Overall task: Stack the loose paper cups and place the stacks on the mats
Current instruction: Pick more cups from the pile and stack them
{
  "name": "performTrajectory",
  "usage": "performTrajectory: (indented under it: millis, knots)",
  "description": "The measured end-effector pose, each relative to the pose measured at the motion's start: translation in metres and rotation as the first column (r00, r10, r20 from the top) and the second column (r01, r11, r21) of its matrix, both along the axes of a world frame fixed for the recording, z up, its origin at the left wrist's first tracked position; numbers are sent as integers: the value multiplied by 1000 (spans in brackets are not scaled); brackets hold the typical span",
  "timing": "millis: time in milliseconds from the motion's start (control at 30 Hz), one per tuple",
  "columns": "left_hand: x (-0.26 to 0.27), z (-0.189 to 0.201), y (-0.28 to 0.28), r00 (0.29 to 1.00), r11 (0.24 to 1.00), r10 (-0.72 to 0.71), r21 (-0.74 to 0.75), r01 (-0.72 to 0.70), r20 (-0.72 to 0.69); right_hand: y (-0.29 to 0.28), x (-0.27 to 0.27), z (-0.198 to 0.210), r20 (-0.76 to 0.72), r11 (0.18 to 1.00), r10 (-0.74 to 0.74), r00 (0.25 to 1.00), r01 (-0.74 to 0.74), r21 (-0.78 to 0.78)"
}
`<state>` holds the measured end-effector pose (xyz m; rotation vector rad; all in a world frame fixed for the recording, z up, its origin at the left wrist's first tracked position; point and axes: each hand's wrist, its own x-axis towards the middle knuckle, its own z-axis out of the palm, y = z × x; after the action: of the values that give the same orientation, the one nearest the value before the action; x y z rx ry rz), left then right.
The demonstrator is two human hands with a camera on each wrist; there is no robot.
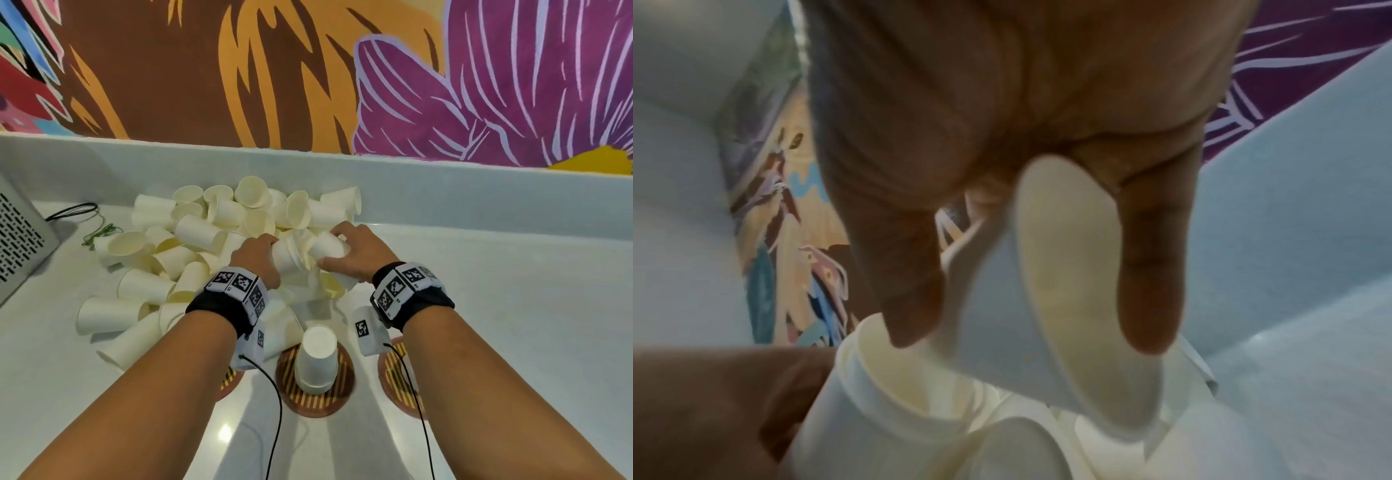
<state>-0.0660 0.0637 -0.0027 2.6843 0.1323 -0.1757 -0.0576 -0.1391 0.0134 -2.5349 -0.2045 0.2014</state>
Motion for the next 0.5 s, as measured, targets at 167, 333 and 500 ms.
performTrajectory:
  millis: [167, 333, 500]
  knots:
    - [-1, -5, -7, 997, 994, -70, -83, 67, -25, 20, 1, 4, 111, 975, 215, 970, -207, -76]
    - [-2, -10, -5, 1000, 980, 2, -201, -6, -24, 21, 4, 9, 221, 957, -18, 975, -47, 285]
    - [0, -7, -8, 1000, 971, 5, -240, -3, 8, 28, -1, 10, -59, 955, 146, 988, -125, 268]
